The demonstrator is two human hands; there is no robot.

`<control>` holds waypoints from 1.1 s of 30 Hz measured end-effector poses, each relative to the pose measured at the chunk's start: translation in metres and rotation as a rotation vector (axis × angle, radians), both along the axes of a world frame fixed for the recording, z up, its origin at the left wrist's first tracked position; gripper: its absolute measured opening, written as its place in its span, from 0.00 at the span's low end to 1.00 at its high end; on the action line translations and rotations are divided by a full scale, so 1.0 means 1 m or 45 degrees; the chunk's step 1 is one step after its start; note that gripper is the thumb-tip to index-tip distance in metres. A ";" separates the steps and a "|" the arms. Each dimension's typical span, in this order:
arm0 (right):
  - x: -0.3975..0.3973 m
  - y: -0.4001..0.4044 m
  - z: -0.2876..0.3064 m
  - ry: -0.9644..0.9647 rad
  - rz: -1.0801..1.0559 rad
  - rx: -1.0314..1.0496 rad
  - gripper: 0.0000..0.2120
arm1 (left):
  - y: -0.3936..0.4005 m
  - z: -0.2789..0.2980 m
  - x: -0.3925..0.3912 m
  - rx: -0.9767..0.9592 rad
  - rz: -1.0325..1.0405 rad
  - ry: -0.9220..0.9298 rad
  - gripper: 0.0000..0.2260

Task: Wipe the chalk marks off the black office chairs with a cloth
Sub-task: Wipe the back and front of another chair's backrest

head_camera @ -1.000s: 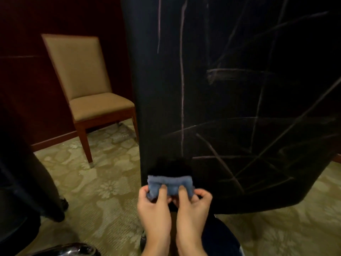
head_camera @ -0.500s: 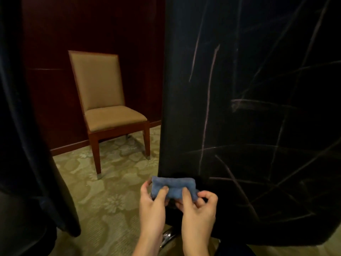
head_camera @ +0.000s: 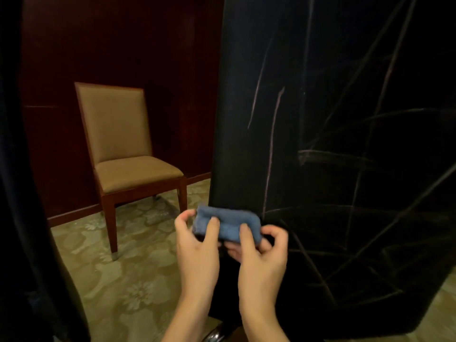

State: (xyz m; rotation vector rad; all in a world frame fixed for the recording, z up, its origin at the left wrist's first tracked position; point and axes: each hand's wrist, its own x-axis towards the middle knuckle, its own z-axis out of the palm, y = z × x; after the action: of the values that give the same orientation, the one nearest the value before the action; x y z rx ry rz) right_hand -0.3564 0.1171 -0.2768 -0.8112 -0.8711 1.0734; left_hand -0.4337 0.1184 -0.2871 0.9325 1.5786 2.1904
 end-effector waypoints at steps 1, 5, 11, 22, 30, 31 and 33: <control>0.000 0.000 0.018 0.034 -0.001 0.075 0.10 | 0.003 0.015 0.000 0.069 0.016 0.002 0.14; -0.002 0.004 0.089 -0.065 -0.112 0.423 0.15 | 0.009 0.088 0.002 0.341 0.063 -0.010 0.14; 0.002 0.004 0.165 -0.146 -0.177 0.649 0.13 | 0.010 0.176 0.007 0.577 -0.045 -0.033 0.13; 0.029 -0.005 0.275 -0.229 -0.319 0.949 0.08 | -0.008 0.290 0.020 0.798 0.009 0.248 0.10; 0.021 0.019 0.220 -0.335 -0.383 0.770 0.10 | 0.011 0.226 0.013 0.616 0.075 0.334 0.09; 0.020 0.022 0.206 -0.346 -0.401 0.742 0.09 | 0.014 0.211 0.013 0.597 0.088 0.326 0.08; 0.016 0.025 0.178 -0.374 -0.435 0.683 0.09 | 0.018 0.182 0.012 0.549 0.129 0.331 0.09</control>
State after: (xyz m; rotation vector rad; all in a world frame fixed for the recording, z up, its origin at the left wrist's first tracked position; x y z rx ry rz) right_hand -0.3407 0.1426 -0.0986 -0.6353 -1.1533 0.3910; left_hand -0.4216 0.1361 -0.1046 1.3318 1.2949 2.6316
